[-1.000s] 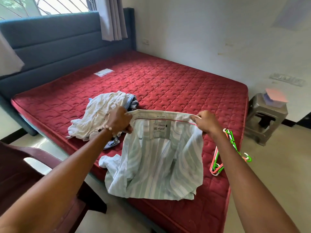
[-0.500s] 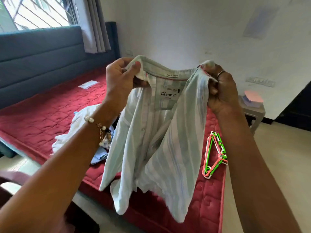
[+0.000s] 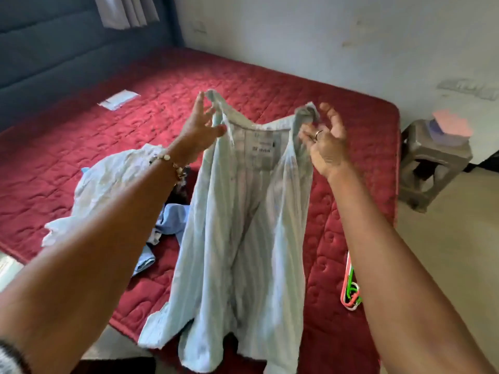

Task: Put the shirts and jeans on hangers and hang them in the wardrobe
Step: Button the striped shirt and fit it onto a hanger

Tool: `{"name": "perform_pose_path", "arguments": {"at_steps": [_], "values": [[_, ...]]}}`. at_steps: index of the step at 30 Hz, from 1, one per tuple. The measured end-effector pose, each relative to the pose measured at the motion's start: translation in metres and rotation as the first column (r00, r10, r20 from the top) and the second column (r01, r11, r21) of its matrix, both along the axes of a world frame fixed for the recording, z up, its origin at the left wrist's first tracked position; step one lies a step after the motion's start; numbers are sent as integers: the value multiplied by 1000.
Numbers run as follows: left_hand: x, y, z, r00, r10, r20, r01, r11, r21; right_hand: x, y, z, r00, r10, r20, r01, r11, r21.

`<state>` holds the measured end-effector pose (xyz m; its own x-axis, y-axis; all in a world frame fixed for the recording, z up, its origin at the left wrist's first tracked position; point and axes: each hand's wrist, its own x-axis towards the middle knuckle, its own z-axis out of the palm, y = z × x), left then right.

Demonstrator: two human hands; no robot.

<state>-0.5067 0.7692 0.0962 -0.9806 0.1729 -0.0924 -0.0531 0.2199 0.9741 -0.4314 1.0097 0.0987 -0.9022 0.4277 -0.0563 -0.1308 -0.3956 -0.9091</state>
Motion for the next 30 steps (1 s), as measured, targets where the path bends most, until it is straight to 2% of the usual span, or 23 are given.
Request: {"name": "perform_pose_path", "arguments": {"at_steps": [1,3,4,6,8,10,12,14,16,17,19,21,24,27,29,30], "values": [[-7,8,-22,997,-71,28,72,997,-22,-8,2,-21,998,53,17,-53,999,8],[-4,20,-75,995,-98,35,103,972,-212,-14,6,-82,986,122,117,-126,992,27],[3,23,-104,994,-101,45,110,930,-351,-10,7,-115,971,143,191,-153,988,39],[26,25,-169,974,-130,186,214,797,-565,7,7,-188,903,162,398,-210,975,78],[63,18,-231,919,-154,363,361,699,-618,37,13,-264,786,72,614,-238,952,192],[106,7,-277,872,-169,460,451,645,-618,78,17,-331,660,-127,740,-220,909,353],[144,-5,-313,827,-192,529,529,585,-615,124,17,-373,502,-276,819,-157,903,401],[181,-13,-334,784,-222,580,602,497,-625,172,11,-383,337,-382,860,-137,884,447],[212,-16,-348,755,-270,597,654,375,-657,208,2,-394,191,-401,896,-172,885,433],[226,-18,-354,751,-295,591,660,305,-686,222,-2,-400,135,-343,929,-163,918,363],[246,-21,-361,756,-303,580,645,192,-740,236,-10,-404,65,-206,976,-22,978,208],[255,-25,-367,772,-266,578,623,138,-770,234,-17,-404,75,-137,988,174,977,122],[256,-30,-380,806,-213,553,573,40,-819,222,-23,-403,124,-174,977,406,907,110],[254,-30,-387,852,-296,433,457,15,-889,216,-16,-395,232,-218,948,592,805,41],[245,-26,-379,861,-255,439,474,93,-875,206,-7,-383,346,-291,892,641,768,1],[239,-25,-373,891,-152,427,451,207,-868,204,-2,-377,400,-364,841,668,744,5]]}}
